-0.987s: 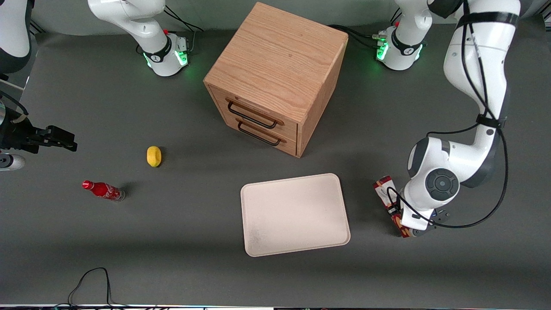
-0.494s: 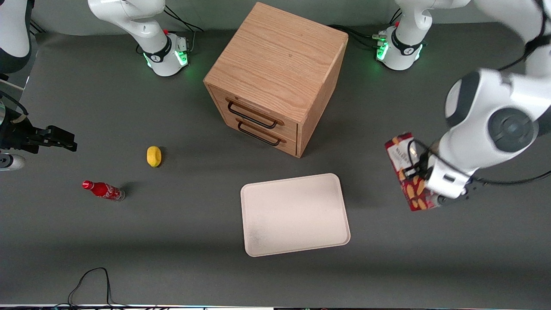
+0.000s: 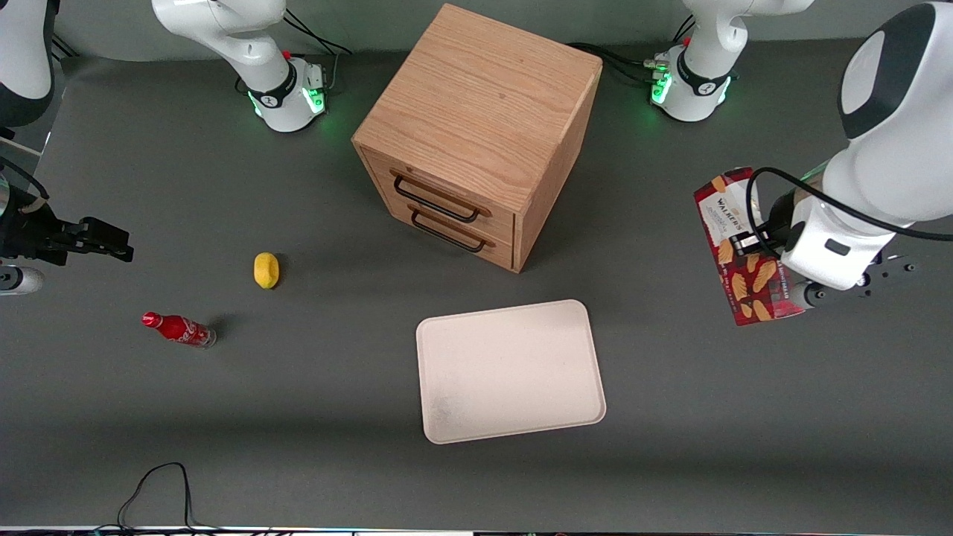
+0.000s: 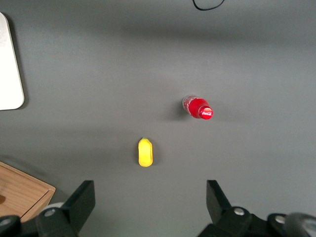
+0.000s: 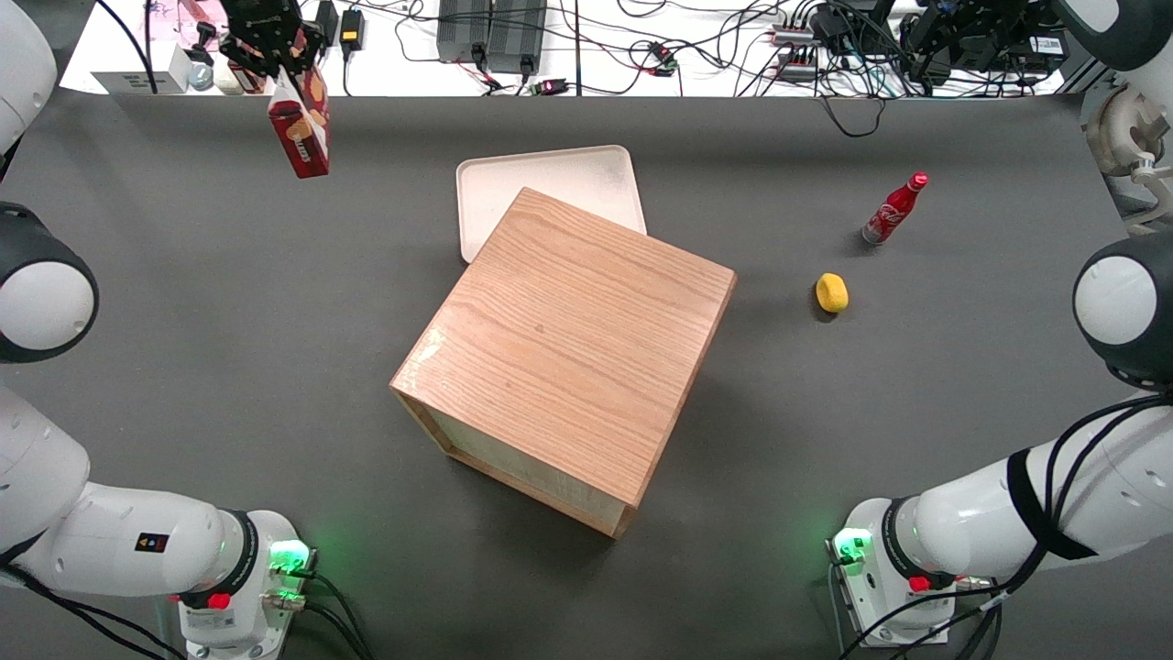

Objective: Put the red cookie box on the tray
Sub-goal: 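Carry the upright cookie box with the left gripper over the cream tray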

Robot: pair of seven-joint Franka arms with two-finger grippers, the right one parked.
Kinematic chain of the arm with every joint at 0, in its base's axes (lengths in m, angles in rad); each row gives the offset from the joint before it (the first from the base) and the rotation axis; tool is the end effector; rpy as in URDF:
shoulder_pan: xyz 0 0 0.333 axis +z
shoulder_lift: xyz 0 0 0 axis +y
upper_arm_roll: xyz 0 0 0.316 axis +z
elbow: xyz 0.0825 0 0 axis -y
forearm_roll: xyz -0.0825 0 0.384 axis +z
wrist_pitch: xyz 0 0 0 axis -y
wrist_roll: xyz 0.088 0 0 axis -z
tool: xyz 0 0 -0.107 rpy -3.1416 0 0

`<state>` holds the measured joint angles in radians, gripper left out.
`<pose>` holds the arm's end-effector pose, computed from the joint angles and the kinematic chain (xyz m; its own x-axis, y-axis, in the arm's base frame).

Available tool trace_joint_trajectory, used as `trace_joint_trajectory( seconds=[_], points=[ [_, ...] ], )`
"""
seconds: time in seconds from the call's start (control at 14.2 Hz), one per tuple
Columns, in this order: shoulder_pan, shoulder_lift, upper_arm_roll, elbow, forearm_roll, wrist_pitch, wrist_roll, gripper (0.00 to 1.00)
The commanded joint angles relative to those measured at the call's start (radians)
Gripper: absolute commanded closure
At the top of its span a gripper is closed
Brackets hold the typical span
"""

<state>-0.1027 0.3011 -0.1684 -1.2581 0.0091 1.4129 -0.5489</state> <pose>0.6079 -0.1502 0.5807 0.9498 0.2786 -0.1421 0.2758 -0.9604 -0.0393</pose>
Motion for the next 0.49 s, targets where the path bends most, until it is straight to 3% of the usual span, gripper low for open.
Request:
trace_joint_trajectory(
  seconds=[0.0, 0.28, 0.42],
  points=[
    [-0.035, 0.096, -0.023, 0.156, -0.04, -0.028, -0.086, 1.0],
    [-0.132, 0.335, -0.071, 0.402, -0.029, 0.026, -0.242, 1.0],
    [-0.239, 0.406, -0.048, 0.417, 0.027, 0.157, -0.323, 1.0]
  ],
)
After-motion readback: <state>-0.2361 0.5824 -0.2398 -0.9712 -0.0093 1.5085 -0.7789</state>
